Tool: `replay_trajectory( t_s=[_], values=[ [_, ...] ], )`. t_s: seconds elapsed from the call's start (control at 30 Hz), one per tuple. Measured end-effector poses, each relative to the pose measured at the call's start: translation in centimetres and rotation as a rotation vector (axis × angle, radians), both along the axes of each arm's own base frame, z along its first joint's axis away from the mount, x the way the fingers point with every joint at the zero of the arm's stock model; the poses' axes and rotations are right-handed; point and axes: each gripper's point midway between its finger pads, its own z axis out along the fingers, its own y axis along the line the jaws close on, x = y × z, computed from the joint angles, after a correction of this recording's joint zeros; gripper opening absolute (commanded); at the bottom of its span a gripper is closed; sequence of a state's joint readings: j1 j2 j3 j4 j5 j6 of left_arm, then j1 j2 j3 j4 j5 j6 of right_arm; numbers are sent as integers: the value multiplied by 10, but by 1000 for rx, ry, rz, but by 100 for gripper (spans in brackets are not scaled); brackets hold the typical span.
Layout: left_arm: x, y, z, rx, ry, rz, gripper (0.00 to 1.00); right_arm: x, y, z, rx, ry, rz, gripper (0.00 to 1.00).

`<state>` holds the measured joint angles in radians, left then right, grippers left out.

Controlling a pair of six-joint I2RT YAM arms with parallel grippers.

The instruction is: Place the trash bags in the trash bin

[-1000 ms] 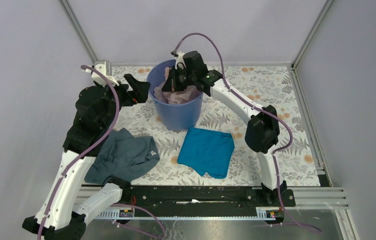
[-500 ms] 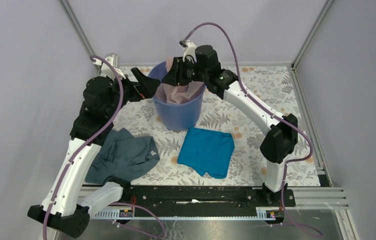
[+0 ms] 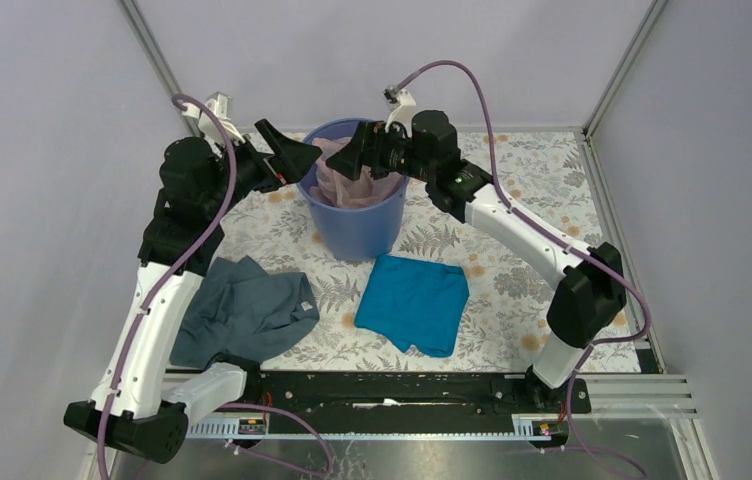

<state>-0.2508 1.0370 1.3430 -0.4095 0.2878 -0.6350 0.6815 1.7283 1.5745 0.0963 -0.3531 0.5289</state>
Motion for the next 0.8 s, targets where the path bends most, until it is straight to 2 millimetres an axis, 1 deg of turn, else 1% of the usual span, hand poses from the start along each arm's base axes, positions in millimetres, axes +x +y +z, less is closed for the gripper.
replay_trajectory(
  t_s=[0.1,0.17,0.2,0.27,0.3,0.37,0.43,0.47,0.53,0.67,0.77,0.8],
  values=[
    [4,-1,-4,-1,14,-1,95,5,-1,19,41,-56,-22,86],
    [7,-1,-6,2,18,1,93,7,0,25,57,-70,-32,83],
    [8,-1,-7,4,19,4,92,8,-1,26,60,-69,-39,80],
    [14,1,-11,19,28,17,90,11,-2,26,63,-61,-55,66],
    [18,3,-15,32,38,31,90,11,-2,25,65,-55,-61,65],
    [27,5,-21,56,51,55,90,13,-2,24,70,-40,-72,67],
    [35,9,-31,84,69,83,90,12,0,22,75,-25,-76,74],
    [37,11,-34,95,78,92,90,12,1,20,73,-18,-80,76],
    [39,13,-40,111,91,105,90,10,4,14,59,-3,-89,77],
    [40,17,-41,129,87,120,90,-1,17,-7,-7,43,-115,70],
    [41,19,-41,137,83,132,90,-8,25,-26,-53,78,-133,69],
    [41,20,-40,139,81,136,90,-9,27,-32,-64,87,-133,66]
  ],
)
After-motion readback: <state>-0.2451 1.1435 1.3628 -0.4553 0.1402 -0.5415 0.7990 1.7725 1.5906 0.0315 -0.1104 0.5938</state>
